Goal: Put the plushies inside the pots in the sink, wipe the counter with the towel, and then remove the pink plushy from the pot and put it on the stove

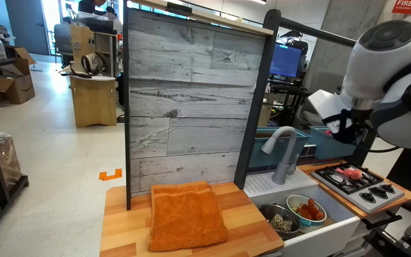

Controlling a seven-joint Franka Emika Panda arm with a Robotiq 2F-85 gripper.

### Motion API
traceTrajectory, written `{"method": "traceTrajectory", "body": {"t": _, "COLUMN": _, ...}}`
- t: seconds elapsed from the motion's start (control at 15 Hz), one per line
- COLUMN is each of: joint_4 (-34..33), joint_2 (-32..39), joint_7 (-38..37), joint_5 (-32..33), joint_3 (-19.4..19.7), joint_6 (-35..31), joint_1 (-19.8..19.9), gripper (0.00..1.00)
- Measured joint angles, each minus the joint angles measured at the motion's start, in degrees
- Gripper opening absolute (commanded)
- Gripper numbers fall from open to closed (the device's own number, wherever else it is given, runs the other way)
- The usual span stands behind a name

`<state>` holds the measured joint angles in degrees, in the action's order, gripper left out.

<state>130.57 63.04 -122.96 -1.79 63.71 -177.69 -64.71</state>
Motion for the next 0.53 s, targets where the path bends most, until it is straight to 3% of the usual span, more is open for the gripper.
{"method": "traceTrajectory", "body": {"t": 0.27, "joint_4": 7.29, "joint_2": -10.73, "joint_7": 9.90, "joint_5": -2.21, "joint_3": 4.31, "joint_6": -7.00, "joint_1": -7.75, "gripper": 1.00}}
{"method": "traceTrajectory", "body": {"t": 0.53, "joint_4": 8.71, "joint_2": -21.72, "joint_7": 19.12, "joint_5": -4.80, "joint_3": 7.29, "joint_6": -7.88, "joint_1": -12.15, "gripper": 1.00}}
